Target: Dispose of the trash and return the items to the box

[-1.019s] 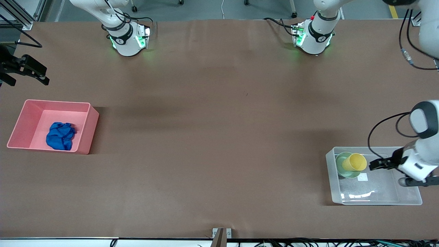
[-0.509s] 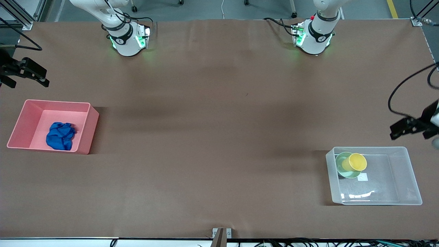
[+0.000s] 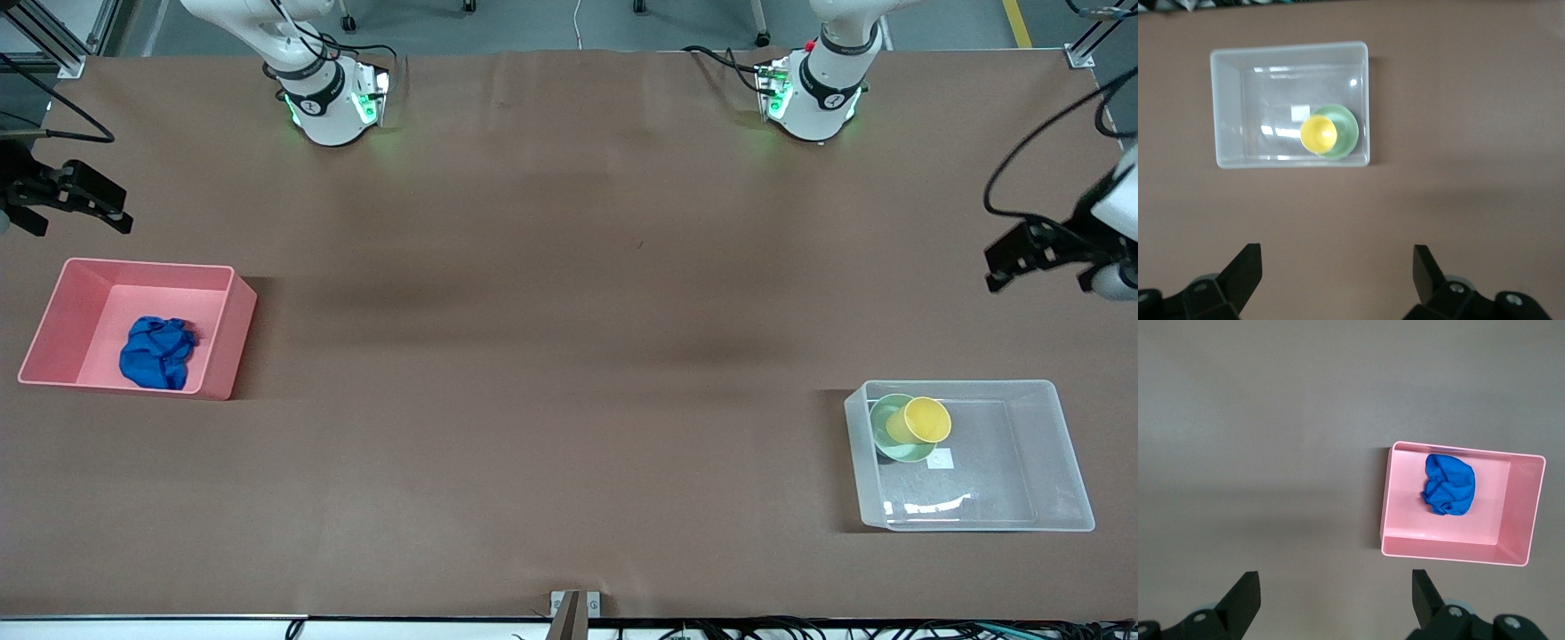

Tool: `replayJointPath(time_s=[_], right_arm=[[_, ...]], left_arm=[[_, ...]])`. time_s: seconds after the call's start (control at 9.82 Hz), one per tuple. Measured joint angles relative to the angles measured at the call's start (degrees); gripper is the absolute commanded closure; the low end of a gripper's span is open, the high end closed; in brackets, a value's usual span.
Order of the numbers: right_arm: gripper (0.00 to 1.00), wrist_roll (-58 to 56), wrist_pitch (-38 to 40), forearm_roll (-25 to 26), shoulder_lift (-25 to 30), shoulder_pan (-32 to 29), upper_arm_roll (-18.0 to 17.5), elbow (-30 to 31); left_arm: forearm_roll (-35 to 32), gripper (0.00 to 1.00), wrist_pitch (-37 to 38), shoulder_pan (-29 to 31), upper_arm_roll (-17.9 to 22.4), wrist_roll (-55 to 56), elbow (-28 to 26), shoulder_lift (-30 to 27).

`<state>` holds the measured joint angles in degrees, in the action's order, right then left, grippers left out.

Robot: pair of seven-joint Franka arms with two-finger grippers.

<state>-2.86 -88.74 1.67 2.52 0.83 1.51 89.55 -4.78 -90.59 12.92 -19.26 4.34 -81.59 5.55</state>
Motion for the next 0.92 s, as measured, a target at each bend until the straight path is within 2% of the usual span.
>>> replayJointPath(time_s=[0.2,0.31,0.61,0.92], right_arm=[[0.00,0.0,-0.5,0.0,0.0,0.0,0.0,0.0],[0.00,0.0,-0.5,0.0,0.0,0.0,0.0,0.0],[0.00,0.0,-0.5,0.0,0.0,0.0,0.0,0.0],[0.00,0.0,-0.5,0.0,-0.1,0.0,0.0,0.0]], left_arm=[[3.1,0.00,1.8,-5.7,7.6,0.0,-3.4,-3.4],[3.6,0.00,1.8,-7.7,9.8,0.0,-6.2,-5.6],[3.6,0.00,1.8,-9.2,10.7,0.1,-12.0,-10.4],[3.6,0.00,1.0,-9.1,11.1,0.0,-10.8,-10.3]])
